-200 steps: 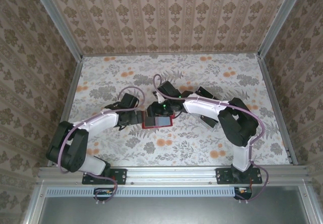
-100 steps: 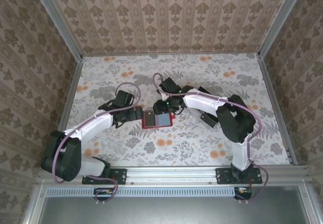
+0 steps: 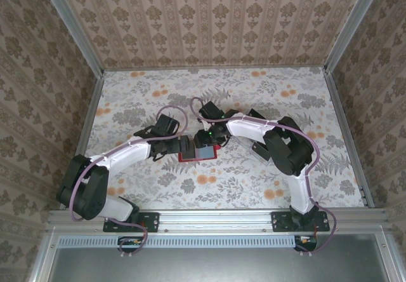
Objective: Put the credit cards into the card holder
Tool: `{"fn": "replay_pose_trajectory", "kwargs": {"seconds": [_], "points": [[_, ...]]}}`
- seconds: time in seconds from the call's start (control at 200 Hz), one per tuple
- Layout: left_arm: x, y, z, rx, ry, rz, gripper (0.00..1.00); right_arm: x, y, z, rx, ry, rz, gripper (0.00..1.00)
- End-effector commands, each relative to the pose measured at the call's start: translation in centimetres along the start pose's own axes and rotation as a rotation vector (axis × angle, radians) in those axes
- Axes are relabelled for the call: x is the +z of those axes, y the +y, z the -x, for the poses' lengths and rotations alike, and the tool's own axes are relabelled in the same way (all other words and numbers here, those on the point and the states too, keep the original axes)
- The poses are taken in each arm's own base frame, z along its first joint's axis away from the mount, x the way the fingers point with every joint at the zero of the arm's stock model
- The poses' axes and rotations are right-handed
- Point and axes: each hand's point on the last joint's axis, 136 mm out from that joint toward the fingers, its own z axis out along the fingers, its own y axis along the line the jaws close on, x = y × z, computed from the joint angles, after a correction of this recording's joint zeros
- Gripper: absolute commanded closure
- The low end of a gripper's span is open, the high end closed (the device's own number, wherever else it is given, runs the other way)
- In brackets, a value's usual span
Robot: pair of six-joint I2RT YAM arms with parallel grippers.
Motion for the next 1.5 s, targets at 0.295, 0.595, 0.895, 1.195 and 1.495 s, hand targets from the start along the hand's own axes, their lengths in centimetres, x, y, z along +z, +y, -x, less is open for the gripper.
{"fn": "replay_pose_trajectory", "kwargs": {"seconds": [0.295, 0.595, 0.895, 1.195, 1.495], "points": [[-1.4, -0.9, -0.7, -0.001, -0.061, -0.068, 0.00, 2.0, 1.2, -1.3, 0.150, 0.018, 0.109, 0.45], [-1.0, -2.7, -2.9, 0.047, -0.084, -0.121, 0.00, 2.3, 2.0, -1.2, 0.196, 0.007, 0.137, 0.45], [-0.2, -5.2, -2.8, 0.106, -0.119, -0.148, 0.00, 2.6, 2.5, -1.2, 0.205, 0.011, 0.148, 0.45], [1.3, -5.8, -2.3, 0.121, -0.119, -0.129, 0.00, 2.6, 2.6, -1.1, 0.206, 0.011, 0.153, 0.45], [2.8, -5.6, -2.6, 0.135, -0.098, -0.097, 0.00, 2.7, 2.7, -1.1, 0.204, 0.012, 0.156, 0.45]]}}
